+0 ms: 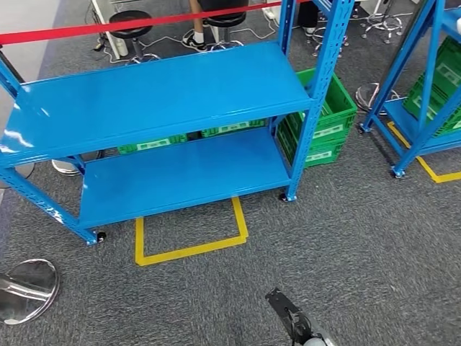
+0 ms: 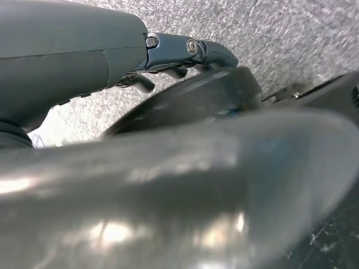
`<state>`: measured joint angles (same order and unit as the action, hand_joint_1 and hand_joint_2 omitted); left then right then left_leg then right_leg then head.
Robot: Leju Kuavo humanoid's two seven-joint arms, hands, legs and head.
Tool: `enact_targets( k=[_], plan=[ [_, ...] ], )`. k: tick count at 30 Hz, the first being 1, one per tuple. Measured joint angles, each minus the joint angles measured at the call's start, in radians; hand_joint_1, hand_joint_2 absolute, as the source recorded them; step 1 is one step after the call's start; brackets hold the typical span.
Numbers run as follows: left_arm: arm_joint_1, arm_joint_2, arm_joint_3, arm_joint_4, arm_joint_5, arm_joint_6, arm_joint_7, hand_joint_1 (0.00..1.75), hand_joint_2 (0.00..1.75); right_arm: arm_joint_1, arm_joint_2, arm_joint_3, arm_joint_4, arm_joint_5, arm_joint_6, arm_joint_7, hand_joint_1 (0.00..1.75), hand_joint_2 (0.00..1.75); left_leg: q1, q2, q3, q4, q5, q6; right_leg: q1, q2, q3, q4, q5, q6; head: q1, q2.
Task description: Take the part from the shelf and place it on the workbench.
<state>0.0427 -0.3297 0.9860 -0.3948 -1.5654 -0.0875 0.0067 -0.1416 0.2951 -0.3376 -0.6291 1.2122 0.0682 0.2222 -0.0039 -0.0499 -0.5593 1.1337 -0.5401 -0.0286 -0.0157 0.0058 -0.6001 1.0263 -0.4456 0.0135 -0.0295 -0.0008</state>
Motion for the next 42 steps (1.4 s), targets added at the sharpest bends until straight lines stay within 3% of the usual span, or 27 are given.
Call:
enact_targets(
  k=[2,4,5,6,8,9,10,12,13,15,16,18,19,20,22,24,25,27,29,31,32,34,36,39,40,41,42],
  plan=[
    [-0.002,0.0,-0.001,-0.002,0.0,0.0,-0.002,0.0,0.0,0.001,0.0,-0.003,0.003,0.001,0.0,0.0,0.0,0.0,-0.007,0.021,-0.08,0.109,-0.048,0.001,0.005,-0.024,0.033,-0.014,-0.018,-0.006,-0.004,0.0],
    [-0.004,0.0,-0.002,-0.003,0.0,0.0,-0.004,0.0,0.0,0.0,0.0,-0.005,0.005,0.003,0.0,0.0,0.0,0.0,-0.011,0.024,-0.123,0.132,-0.062,0.005,0.008,-0.047,0.07,-0.021,-0.041,-0.008,-0.004,0.0],
    [-0.004,0.001,-0.004,-0.003,0.0,0.0,-0.004,0.0,0.0,0.0,0.0,-0.005,0.005,0.004,0.0,0.0,0.0,0.0,-0.013,0.027,-0.125,0.105,-0.039,0.008,0.01,-0.058,0.091,-0.023,-0.055,-0.008,-0.004,0.0],
    [-0.004,0.001,-0.005,-0.003,0.0,0.0,-0.004,0.0,0.0,0.0,0.0,-0.005,0.005,0.006,0.0,-0.001,0.0,0.0,-0.016,0.04,-0.118,0.055,0.008,0.014,0.011,-0.07,0.112,-0.024,-0.07,-0.007,-0.005,0.0],
    [0.0,0.001,-0.007,-0.003,0.0,0.0,-0.001,0.0,0.0,0.0,0.0,-0.007,0.007,0.009,-0.002,0.002,0.0,0.0,-0.025,0.095,-0.107,-0.057,0.118,0.027,0.017,-0.092,0.15,-0.024,-0.103,0.0,-0.007,0.0],
    [0.002,0.002,-0.007,-0.003,0.0,0.0,-0.001,0.0,0.0,-0.001,0.0,-0.01,0.008,0.011,-0.004,0.006,0.0,0.0,-0.028,0.118,-0.105,-0.093,0.152,0.033,0.021,-0.104,0.164,-0.024,-0.12,0.004,-0.007,0.0],
    [0.003,0.002,-0.008,-0.004,0.0,0.0,-0.001,0.0,0.0,-0.002,0.0,-0.013,0.009,0.013,-0.007,0.012,0.0,0.0,-0.031,0.126,-0.106,-0.11,0.165,0.037,0.025,-0.116,0.175,-0.026,-0.135,0.009,-0.006,0.0],
    [0.002,0.0,-0.012,-0.005,0.0,0.0,-0.003,0.0,0.0,-0.008,0.001,-0.019,0.008,0.019,-0.013,0.027,0.0,0.0,-0.028,0.099,-0.101,-0.112,0.153,0.04,0.027,-0.138,0.198,-0.036,-0.159,0.017,-0.002,0.0],
    [0.001,-0.001,-0.014,-0.005,0.0,0.0,-0.004,0.0,0.0,-0.014,0.002,-0.021,0.007,0.022,-0.015,0.032,0.0,0.0,-0.024,0.083,-0.095,-0.112,0.147,0.043,0.026,-0.127,0.205,-0.03,-0.17,0.022,0.002,0.0],
    [0.0,-0.002,-0.015,-0.006,0.0,0.0,-0.005,0.0,0.0,-0.023,0.003,-0.023,0.006,0.027,-0.012,0.031,0.0,0.0,-0.014,0.058,-0.08,-0.115,0.137,0.051,0.023,-0.07,0.176,0.044,-0.209,0.031,0.008,0.0],
    [-0.001,-0.002,-0.015,-0.006,0.0,0.0,-0.004,0.0,0.0,-0.025,0.003,-0.027,0.006,0.03,-0.008,0.027,0.0,0.0,-0.012,0.045,-0.074,-0.115,0.131,0.054,0.022,-0.038,0.133,0.116,-0.236,0.035,0.012,0.0],
    [-0.001,-0.001,-0.016,-0.006,0.0,0.0,-0.004,0.0,0.0,-0.025,0.003,-0.038,0.007,0.036,0.0,0.021,0.0,0.0,-0.01,0.014,-0.063,-0.115,0.118,0.057,0.019,-0.015,0.032,0.248,-0.262,0.039,0.013,0.0],
    [0.0,-0.002,-0.016,-0.006,0.0,0.0,-0.004,0.0,0.0,-0.025,0.003,-0.043,0.008,0.038,0.001,0.018,0.0,0.0,-0.009,-0.005,-0.055,-0.115,0.111,0.056,0.018,-0.011,-0.004,0.27,-0.242,0.039,0.014,0.0],
    [0.001,-0.002,-0.016,-0.006,0.0,0.0,-0.004,0.0,0.0,-0.024,0.004,-0.047,0.008,0.041,0.002,0.014,0.0,0.0,-0.009,-0.022,-0.046,-0.115,0.104,0.054,0.017,-0.008,-0.021,0.251,-0.2,0.037,0.014,0.0],
    [0.004,-0.002,-0.016,-0.005,0.0,-0.001,-0.004,0.0,0.0,-0.023,0.004,-0.052,0.01,0.046,0.003,0.004,0.0,0.0,-0.006,-0.054,-0.027,-0.115,0.09,0.047,0.014,0.021,-0.015,0.14,-0.087,0.034,0.014,0.0],
    [0.006,-0.002,-0.016,-0.005,0.0,-0.002,-0.004,0.0,0.0,-0.021,0.004,-0.063,0.015,0.049,0.002,0.0,0.0,0.0,-0.002,-0.08,-0.022,-0.113,0.083,0.037,0.008,0.073,0.002,0.052,-0.027,0.03,0.013,0.0],
    [0.006,-0.002,-0.016,-0.005,0.0,-0.002,-0.004,0.0,0.0,-0.021,0.004,-0.068,0.018,0.05,0.001,-0.001,0.0,0.0,0.001,-0.091,-0.025,-0.114,0.082,0.031,0.007,0.091,0.006,0.037,-0.024,0.027,0.012,0.0],
    [0.006,-0.001,-0.016,-0.005,0.0,-0.002,-0.004,0.0,0.0,-0.023,0.007,-0.074,0.019,0.053,0.0,-0.006,0.0,0.0,0.005,-0.11,-0.03,-0.12,0.085,0.017,0.007,0.081,0.015,0.023,-0.029,0.018,0.01,0.0],
    [0.006,-0.001,-0.016,-0.005,0.0,-0.002,-0.003,0.0,0.0,-0.026,0.009,-0.076,0.02,0.054,-0.002,-0.011,0.0,0.0,-0.002,-0.074,-0.038,-0.103,0.071,0.003,0.003,0.056,0.029,0.008,-0.027,0.006,0.0,0.0],
    [0.004,0.0,-0.017,-0.006,0.0,-0.001,-0.001,0.0,0.0,-0.027,0.009,-0.084,0.02,0.049,-0.006,-0.015,0.0,0.0,-0.008,-0.005,-0.085,-0.01,0.024,-0.009,0.002,0.026,0.046,-0.006,-0.029,-0.006,-0.014,0.0],
    [0.002,0.001,-0.017,-0.006,0.0,-0.001,0.0,0.0,0.0,-0.027,0.009,-0.089,0.021,0.044,-0.008,-0.017,0.0,0.0,-0.008,0.015,-0.121,0.056,-0.003,-0.013,0.003,0.011,0.051,-0.008,-0.031,-0.01,-0.019,0.0],
    [-0.001,0.001,-0.017,-0.007,0.0,-0.001,-0.001,0.0,0.0,-0.026,0.009,-0.103,0.022,0.036,-0.01,-0.018,0.0,0.0,-0.007,0.026,-0.168,0.139,-0.019,-0.018,0.004,-0.012,0.057,-0.009,-0.036,-0.012,-0.019,0.0],
    [0.0,0.002,-0.016,-0.007,0.0,-0.001,0.001,0.0,0.0,-0.026,0.01,-0.114,0.024,0.033,-0.011,-0.018,0.0,0.0,-0.005,0.029,-0.143,0.086,0.035,-0.02,0.003,-0.023,0.063,-0.009,-0.04,-0.01,-0.02,0.0],
    [0.009,0.003,-0.016,-0.007,-0.001,-0.001,0.006,0.0,0.0,-0.027,0.011,-0.123,0.025,0.031,-0.012,-0.019,0.0,0.0,-0.001,0.038,-0.05,-0.1,0.118,-0.015,0.01,-0.024,0.067,-0.004,-0.05,0.001,-0.023,0.0],
    [0.011,0.003,-0.016,-0.007,-0.001,-0.001,0.007,0.0,0.44,-0.027,0.011,-0.125,0.025,0.03,-0.013,-0.019,0.0,0.0,0.001,0.04,-0.035,-0.13,0.122,-0.011,0.014,-0.024,0.064,-0.002,-0.053,-0.001,-0.023,0.0],
    [0.012,0.003,-0.016,-0.007,-0.001,-0.001,0.007,0.0,0.87,-0.027,0.011,-0.128,0.025,0.03,-0.013,-0.019,0.0,0.44,0.001,0.039,-0.03,-0.143,0.12,-0.008,0.018,-0.024,0.062,0.0,-0.056,-0.006,-0.022,0.0],
    [0.012,0.003,-0.016,-0.007,-0.001,-0.001,0.008,0.0,1.16,-0.027,0.011,-0.129,0.025,0.03,-0.013,-0.019,0.0,0.58,0.002,0.038,-0.03,-0.145,0.119,-0.005,0.018,-0.024,0.06,0.0,-0.057,-0.009,-0.021,0.0]
  ],
)
